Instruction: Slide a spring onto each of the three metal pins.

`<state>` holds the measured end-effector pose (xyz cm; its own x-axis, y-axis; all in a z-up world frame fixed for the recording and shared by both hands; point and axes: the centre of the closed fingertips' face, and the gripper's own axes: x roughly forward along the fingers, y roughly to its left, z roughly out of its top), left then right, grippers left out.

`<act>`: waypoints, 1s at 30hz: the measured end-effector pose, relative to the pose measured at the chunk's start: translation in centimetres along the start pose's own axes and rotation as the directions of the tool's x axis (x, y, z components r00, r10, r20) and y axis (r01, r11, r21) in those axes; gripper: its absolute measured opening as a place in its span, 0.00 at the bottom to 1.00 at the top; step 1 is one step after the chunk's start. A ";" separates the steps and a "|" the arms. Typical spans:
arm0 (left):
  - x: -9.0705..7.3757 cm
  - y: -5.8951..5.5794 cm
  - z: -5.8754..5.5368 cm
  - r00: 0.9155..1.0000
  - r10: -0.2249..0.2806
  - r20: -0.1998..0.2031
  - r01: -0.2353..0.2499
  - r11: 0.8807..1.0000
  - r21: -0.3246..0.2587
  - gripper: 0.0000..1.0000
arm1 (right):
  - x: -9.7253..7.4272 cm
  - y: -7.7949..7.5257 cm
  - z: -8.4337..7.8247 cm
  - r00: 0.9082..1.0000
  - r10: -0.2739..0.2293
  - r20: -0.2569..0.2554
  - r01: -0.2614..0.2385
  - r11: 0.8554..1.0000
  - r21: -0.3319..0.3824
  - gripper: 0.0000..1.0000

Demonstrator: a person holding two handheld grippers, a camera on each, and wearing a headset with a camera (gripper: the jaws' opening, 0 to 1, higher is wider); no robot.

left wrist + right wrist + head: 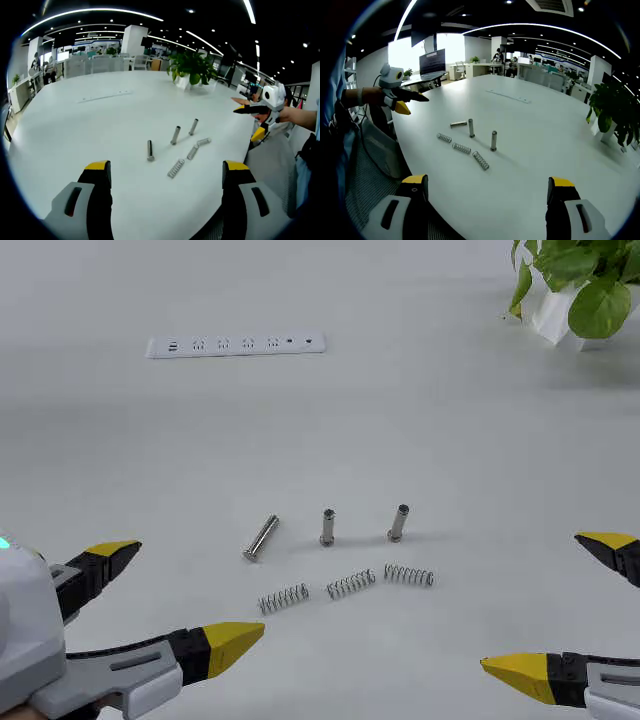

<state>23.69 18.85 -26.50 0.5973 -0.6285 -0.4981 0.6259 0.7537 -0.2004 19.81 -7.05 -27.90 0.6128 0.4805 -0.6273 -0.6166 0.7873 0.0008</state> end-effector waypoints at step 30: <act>0.7 0.3 0.0 1.000 0.010 -0.002 -0.010 1.000 -0.011 0.90 | 0.2 0.5 0.0 1.000 0.010 -0.006 -0.010 1.000 -0.004 0.98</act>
<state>24.28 18.64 -26.85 0.6027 -0.6203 -0.5020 0.6142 0.7622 -0.2044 19.61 -6.56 -28.00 0.6039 0.4857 -0.6320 -0.6245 0.7810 0.0035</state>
